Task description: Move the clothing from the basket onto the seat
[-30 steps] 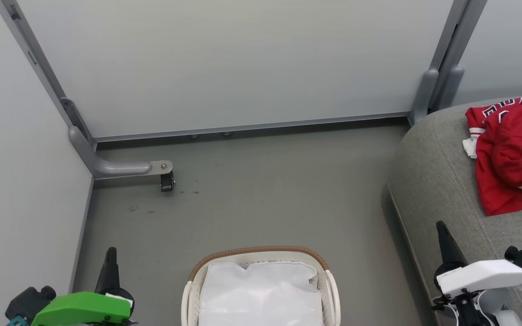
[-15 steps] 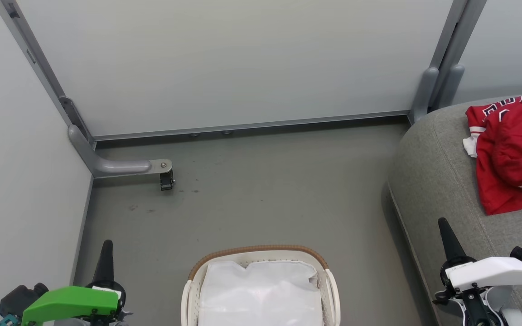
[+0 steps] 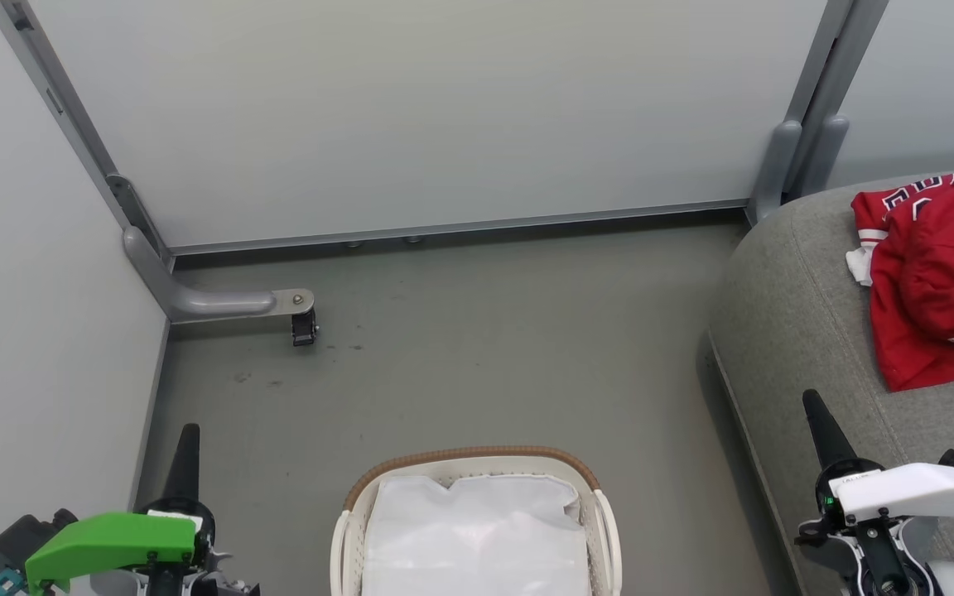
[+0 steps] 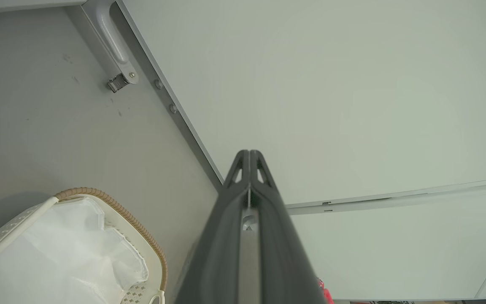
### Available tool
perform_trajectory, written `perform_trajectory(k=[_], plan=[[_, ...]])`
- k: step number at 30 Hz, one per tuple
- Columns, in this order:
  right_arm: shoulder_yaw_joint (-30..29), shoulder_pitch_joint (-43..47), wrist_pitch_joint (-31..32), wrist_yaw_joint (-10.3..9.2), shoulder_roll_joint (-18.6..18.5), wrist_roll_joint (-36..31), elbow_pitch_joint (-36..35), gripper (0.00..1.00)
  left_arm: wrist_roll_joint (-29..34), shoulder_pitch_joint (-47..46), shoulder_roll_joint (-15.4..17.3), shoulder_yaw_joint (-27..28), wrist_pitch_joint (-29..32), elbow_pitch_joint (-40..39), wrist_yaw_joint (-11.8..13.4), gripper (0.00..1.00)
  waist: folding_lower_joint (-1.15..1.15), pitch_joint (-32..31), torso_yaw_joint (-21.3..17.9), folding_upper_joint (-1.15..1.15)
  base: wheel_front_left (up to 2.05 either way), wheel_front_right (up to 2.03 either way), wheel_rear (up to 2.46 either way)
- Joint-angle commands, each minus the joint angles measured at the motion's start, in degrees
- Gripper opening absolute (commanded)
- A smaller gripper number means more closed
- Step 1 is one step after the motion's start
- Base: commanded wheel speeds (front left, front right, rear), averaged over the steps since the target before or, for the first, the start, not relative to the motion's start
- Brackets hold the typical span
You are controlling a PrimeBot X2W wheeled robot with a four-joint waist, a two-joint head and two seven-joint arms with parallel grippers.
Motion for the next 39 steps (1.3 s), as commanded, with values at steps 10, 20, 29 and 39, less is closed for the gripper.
perform_trajectory(k=[10, 20, 29, 39], plan=[[-0.61, -1.01, 1.62, -0.04, -0.38, 5.91, -1.06, 0.0, -4.75, -2.29, -0.23, 1.49, 1.5, -0.18, -1.01, 0.0, 0.0, 0.17, -0.04, 0.0, 0.0, 0.0, 0.0], [-0.94, -1.14, 2.83, -0.04, -0.42, 10.7, -1.46, 0.0, -8.41, -2.97, -0.42, 2.59, 2.74, -0.08, -1.62, 0.0, 0.0, 0.35, -0.07, 0.0, 0.0, 0.0, 0.0], [-1.21, -1.17, 3.83, -0.03, -0.45, 14.6, -1.75, 0.0, -11.52, -3.59, -0.61, 3.38, 3.79, 0.02, -2.1, 0.0, 0.0, 0.51, -0.1, 0.0, 0.0, 0.0, 0.0], [-1.49, -1.17, 4.87, -0.03, -0.49, 18.61, -2.03, 0.0, -14.66, -4.24, -0.79, 4.33, 4.83, 0.09, -2.6, 0.0, 0.0, 0.68, -0.14, 0.0, 0.0, 0.0, 0.0]])
